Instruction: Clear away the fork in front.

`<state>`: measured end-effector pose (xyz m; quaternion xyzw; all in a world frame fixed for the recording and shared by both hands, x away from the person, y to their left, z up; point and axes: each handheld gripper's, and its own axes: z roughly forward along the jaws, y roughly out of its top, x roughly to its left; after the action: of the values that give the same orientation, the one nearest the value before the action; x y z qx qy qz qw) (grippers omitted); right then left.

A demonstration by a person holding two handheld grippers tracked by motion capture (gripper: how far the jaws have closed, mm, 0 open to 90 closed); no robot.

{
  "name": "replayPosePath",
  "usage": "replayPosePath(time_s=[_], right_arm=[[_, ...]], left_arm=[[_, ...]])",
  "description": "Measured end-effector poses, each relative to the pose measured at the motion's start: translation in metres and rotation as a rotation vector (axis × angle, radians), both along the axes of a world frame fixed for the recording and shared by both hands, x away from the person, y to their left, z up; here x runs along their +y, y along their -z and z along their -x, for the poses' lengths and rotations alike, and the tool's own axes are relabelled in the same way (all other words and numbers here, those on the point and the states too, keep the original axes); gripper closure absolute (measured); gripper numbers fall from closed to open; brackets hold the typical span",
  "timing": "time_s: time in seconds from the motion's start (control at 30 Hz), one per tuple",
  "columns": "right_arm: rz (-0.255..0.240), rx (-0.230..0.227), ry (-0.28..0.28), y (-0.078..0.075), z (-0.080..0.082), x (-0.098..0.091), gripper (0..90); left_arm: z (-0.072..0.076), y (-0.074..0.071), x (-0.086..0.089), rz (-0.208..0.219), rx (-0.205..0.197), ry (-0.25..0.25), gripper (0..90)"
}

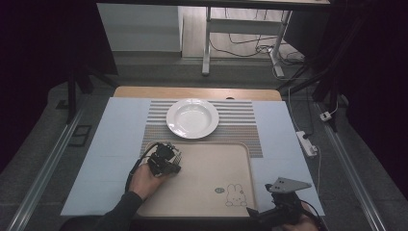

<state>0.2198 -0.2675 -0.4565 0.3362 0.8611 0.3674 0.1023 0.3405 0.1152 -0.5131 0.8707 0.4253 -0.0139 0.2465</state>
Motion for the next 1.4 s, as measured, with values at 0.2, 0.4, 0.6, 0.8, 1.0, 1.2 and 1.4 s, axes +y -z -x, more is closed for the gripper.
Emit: replayPosePath(time_s=[0.2, 0.4, 0.6, 0.8, 1.0, 1.2, 1.4], right_arm=[[-0.002, 0.003, -0.003, 0.0, 0.0, 0.0, 0.0], [-0.002, 0.006, -0.008, 0.0, -0.001, 0.0, 0.0], [0.0, 0.008, -0.01, 0.001, -0.001, 0.0, 0.0], [0.002, 0.01, -0.011, 0.001, -0.001, 0.001, 0.0], [0.004, 0.01, -0.012, 0.001, -0.001, 0.001, 0.0], [0.0, 0.007, -0.009, 0.001, -0.001, 0.0, 0.0], [0.0, 0.005, -0.009, 0.0, 0.0, 0.0, 0.0]], left_arm=[[-0.007, 0.0, 0.021, -0.006, 0.011, -0.07, 89.0], [-0.013, 0.001, 0.042, 0.006, 0.033, -0.118, 88.9], [-0.015, 0.002, 0.054, 0.009, 0.04, -0.146, 88.9], [-0.016, 0.002, 0.06, 0.01, 0.043, -0.162, 88.9], [-0.016, 0.002, 0.062, 0.02, 0.043, -0.152, 86.8], [-0.015, -0.004, 0.063, 0.04, 0.014, -0.137, 79.7], [-0.005, -0.015, 0.067, 0.066, -0.046, -0.092, 64.2]])
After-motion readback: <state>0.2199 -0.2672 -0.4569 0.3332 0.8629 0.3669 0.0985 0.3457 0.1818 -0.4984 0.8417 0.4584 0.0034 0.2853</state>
